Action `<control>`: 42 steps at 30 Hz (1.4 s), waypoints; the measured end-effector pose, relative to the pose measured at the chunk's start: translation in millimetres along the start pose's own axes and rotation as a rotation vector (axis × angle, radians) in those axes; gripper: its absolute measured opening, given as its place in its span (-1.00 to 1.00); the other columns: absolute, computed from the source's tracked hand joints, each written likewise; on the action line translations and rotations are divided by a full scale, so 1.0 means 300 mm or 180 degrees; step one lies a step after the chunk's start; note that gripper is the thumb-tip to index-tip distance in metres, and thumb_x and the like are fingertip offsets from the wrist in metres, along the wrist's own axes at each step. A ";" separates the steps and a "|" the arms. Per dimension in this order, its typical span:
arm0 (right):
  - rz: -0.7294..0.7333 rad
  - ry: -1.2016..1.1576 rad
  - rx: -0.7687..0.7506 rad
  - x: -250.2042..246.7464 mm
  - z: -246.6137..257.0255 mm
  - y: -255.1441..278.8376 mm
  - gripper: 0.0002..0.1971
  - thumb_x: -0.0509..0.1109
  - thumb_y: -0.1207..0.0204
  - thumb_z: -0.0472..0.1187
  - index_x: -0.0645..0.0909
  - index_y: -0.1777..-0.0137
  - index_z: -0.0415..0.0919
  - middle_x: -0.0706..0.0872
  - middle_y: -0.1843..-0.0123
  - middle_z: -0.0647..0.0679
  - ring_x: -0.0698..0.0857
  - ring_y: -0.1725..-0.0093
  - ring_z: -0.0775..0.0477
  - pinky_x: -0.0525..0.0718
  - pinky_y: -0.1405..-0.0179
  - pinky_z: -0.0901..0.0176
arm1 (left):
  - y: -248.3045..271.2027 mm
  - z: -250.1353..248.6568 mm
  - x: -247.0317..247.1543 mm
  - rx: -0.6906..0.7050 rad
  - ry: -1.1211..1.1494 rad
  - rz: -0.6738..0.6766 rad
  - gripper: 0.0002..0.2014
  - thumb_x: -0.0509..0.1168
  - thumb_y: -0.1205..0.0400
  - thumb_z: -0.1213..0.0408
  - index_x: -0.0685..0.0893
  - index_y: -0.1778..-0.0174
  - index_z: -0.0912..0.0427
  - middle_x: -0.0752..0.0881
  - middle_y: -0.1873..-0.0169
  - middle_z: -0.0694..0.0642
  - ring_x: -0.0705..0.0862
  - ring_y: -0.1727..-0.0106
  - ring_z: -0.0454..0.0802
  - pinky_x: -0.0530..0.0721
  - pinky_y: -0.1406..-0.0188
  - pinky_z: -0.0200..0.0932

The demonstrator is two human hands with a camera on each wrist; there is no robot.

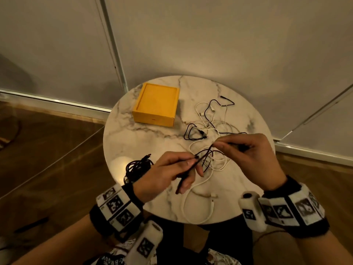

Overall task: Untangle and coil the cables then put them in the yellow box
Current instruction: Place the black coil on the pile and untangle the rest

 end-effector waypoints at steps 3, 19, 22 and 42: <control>-0.0207 -0.0368 0.0193 0.021 -0.026 -0.007 -0.89 0.51 -0.39 -0.07 0.81 0.20 -0.08 0.74 0.35 -0.37 0.53 0.57 0.07 0.51 0.53 0.24 | 0.015 0.042 0.087 0.0046 0.1224 -0.0219 -0.73 0.33 -0.60 0.11 0.73 0.14 0.29 0.53 0.61 0.02 0.49 0.64 -0.09 0.46 0.53 -0.22; 0.0857 -0.0949 0.1200 0.417 -0.095 0.178 -0.76 0.14 -0.73 -0.28 0.58 0.11 -0.32 0.38 0.63 0.09 0.33 0.61 0.20 0.30 0.54 0.40 | -0.070 -0.016 -0.096 0.0232 0.0642 -0.1403 -0.74 0.14 -0.69 0.52 0.61 -0.25 0.41 0.81 0.13 0.24 0.82 0.07 0.12 0.72 0.11 -0.17; 0.1005 -0.0452 0.0873 0.401 -0.100 0.156 -0.81 0.19 -0.71 -0.28 0.61 0.06 -0.17 0.48 0.58 0.15 0.44 0.56 0.17 0.35 0.45 0.38 | -0.048 0.020 -0.115 0.0373 -0.0891 -0.1397 -0.75 0.21 -0.70 0.50 0.62 -0.28 0.38 0.81 0.11 0.26 0.82 0.06 0.04 0.72 0.06 -0.19; 0.0536 0.0119 0.0011 0.316 -0.230 0.203 -0.92 0.47 -0.50 -0.17 0.73 0.21 -0.12 0.72 0.15 0.08 0.69 0.21 0.11 0.59 0.31 0.25 | 0.087 0.190 -0.174 -0.1344 -0.0383 0.0006 -0.75 0.19 -0.71 0.31 0.57 0.27 0.34 0.31 0.64 -0.11 0.22 0.64 -0.25 0.19 0.64 -0.40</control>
Point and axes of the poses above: each hand's wrist, its own y-axis away from the middle knuckle, its own x-axis out of the palm, z = x × y, the point moved 2 cm from there along -y, towards the middle knuckle
